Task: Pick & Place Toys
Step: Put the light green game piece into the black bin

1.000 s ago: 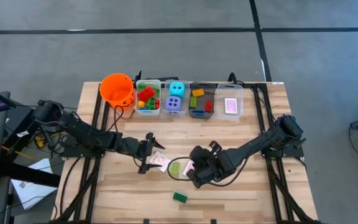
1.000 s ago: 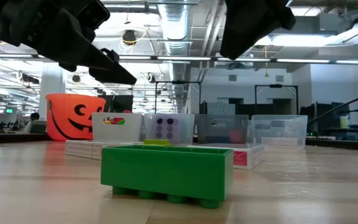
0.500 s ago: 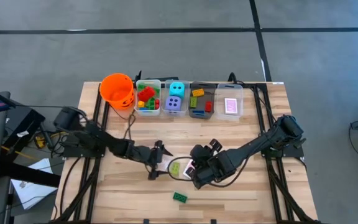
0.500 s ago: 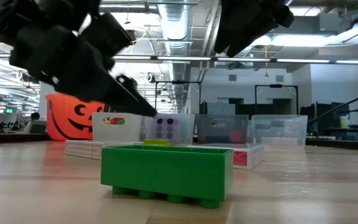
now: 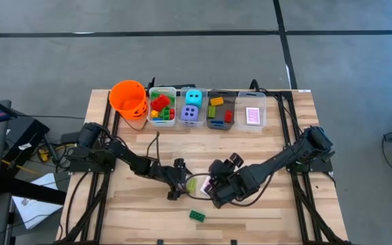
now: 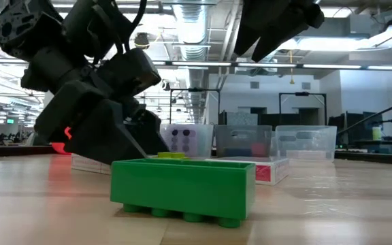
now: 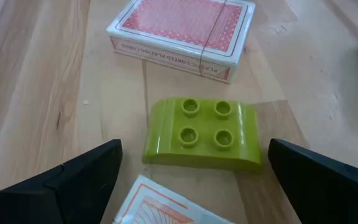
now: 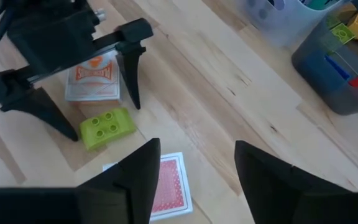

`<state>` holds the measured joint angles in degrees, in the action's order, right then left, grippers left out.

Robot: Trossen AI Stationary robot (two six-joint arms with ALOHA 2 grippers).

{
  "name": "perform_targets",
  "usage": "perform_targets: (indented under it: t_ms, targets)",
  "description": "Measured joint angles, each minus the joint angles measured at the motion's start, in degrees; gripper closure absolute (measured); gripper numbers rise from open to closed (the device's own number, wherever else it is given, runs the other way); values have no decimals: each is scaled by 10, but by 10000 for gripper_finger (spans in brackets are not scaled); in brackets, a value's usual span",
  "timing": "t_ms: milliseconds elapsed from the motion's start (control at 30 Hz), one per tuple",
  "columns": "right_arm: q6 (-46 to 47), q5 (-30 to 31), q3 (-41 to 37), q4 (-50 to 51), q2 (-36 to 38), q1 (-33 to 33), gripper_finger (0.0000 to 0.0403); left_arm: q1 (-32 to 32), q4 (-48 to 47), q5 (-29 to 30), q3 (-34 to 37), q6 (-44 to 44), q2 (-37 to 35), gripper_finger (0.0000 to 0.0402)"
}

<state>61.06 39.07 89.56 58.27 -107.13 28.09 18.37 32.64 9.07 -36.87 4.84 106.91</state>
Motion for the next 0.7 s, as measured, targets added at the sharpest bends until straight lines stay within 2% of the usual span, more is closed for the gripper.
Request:
perform_targets:
  t_ms: [233, 700]
  targets:
    - [0, 0, 0, -2, 0, 1, 200, 0, 0, 0, 0, 0, 1, 5]
    - [4, 0, 0, -5, 0, 1, 202, 0, 4, -12, 0, 1, 2, 30]
